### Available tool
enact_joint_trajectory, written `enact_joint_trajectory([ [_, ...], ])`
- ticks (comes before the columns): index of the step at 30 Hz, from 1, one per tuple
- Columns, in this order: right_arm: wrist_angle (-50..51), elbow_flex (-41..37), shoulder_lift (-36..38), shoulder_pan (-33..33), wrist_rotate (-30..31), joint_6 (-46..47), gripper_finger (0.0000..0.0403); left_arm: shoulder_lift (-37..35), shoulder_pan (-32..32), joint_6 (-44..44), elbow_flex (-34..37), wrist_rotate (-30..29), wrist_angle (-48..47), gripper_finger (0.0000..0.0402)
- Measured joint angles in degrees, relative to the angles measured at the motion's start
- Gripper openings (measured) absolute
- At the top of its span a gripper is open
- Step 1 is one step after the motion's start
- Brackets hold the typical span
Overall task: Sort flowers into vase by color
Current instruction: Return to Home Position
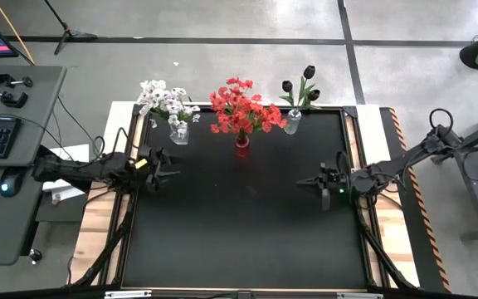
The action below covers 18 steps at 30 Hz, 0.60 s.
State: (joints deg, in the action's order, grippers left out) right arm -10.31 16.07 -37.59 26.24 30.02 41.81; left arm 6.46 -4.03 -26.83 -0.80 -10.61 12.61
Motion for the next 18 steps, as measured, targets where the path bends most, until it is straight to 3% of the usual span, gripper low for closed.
enact_joint_trajectory([
  [4, -10.22, -6.20, 3.16, -0.73, -0.51, -4.81, 0.0000, 0.00, 0.00, 0.96, 0.00, -0.02, -2.33, 0.0346],
  [9, -27.96, -15.50, 6.07, -6.18, -4.78, -11.70, 0.0000, 0.00, 0.00, 1.84, 0.00, -0.04, -2.74, 0.0346],
  [18, -23.53, -15.49, 7.19, -13.55, -18.85, -25.86, 0.0000, 0.00, 0.00, 1.55, 0.00, -0.04, -2.48, 0.0346],
])
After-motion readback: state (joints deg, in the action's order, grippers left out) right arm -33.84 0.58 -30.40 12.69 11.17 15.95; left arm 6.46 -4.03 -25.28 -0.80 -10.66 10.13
